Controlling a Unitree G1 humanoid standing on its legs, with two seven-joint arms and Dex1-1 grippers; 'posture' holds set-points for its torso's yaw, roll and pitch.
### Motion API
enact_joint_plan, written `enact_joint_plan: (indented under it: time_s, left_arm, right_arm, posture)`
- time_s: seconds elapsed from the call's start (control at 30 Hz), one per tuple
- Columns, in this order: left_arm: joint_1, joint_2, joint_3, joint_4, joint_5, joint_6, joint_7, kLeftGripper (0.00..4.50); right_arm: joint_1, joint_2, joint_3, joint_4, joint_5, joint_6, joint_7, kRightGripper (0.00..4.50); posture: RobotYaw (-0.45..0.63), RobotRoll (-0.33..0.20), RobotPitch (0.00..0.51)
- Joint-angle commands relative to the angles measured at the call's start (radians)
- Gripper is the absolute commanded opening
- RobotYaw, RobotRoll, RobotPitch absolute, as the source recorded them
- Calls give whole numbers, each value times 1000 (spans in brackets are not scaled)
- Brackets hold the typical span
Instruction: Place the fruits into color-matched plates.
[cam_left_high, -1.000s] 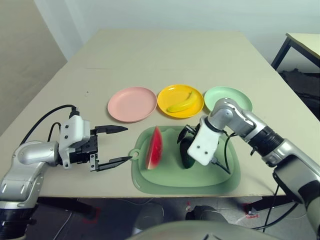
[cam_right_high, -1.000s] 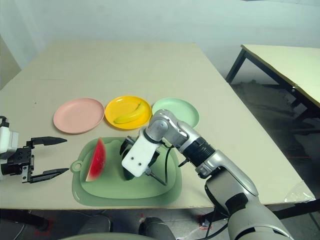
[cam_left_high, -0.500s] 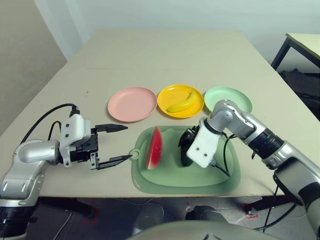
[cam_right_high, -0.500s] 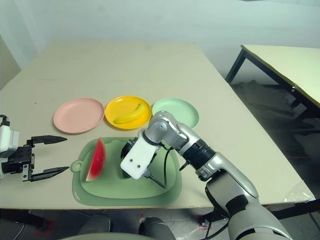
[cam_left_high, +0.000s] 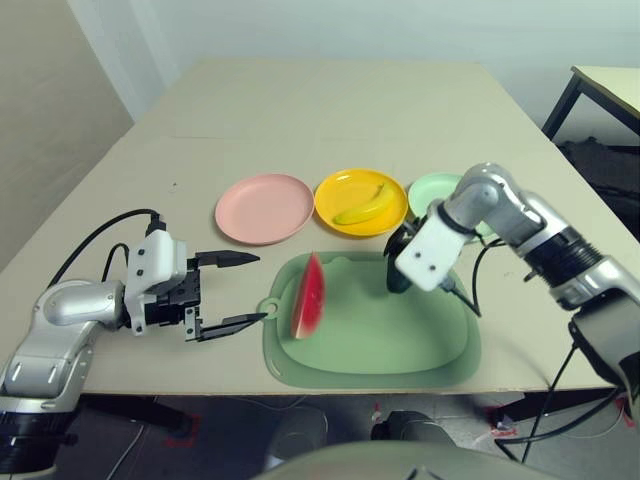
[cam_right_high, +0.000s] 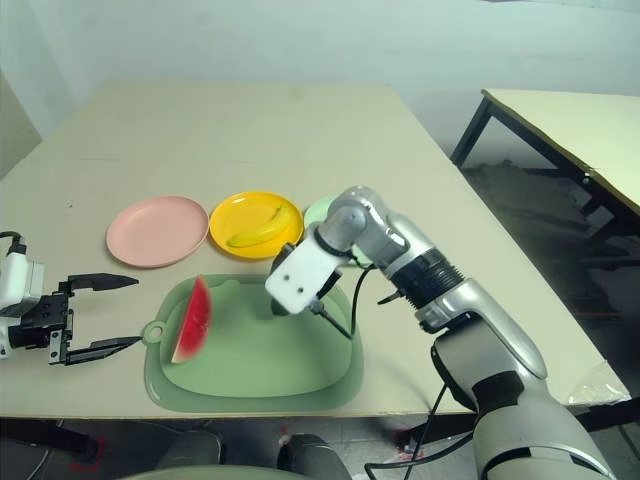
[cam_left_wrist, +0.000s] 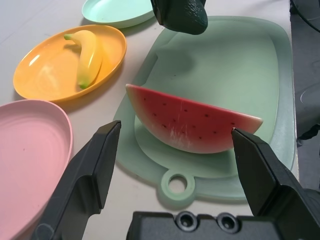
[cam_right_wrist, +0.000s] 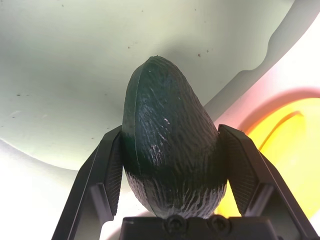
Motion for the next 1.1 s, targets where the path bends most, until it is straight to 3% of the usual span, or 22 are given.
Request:
enact_joint_plan:
  time_s: [0.03,0.2,0.4,0.6,0.83,1.07,1.1]
  left_arm:
    - [-14,-4,-22,18,11,-10,-7,4500]
    - [-34,-35,-16,19,-20,57,54,4500]
    - [-48,-81,-1,-21,-65,203,182,4500]
    - [-55,-86,-5,-55,-77,271,235,4500]
    - [-36,-54,-23,-46,-9,234,216,4500]
    - [-40,-70,-34,-44,15,171,193,4500]
    - [-39,-71,-41,-44,22,162,191,4500]
  right_arm:
    - [-102,0,-23,169,-63,-21,-54,3202]
    - [-289,32,27,591,-262,-58,-312,3202]
    - [-335,81,19,810,-336,-59,-456,3202]
    - [-324,108,7,876,-373,-45,-502,3202]
    - [-305,116,16,902,-408,-22,-529,3202]
    - [-292,112,1,900,-412,-31,-508,3195]
    - [-291,112,-2,897,-409,-33,-503,3541]
  posture:
    - [187,0,0]
    - [191,0,0]
    - [198,0,0]
    - [205,0,0]
    - [210,0,1]
    - [207,0,4]
    - [206,0,4]
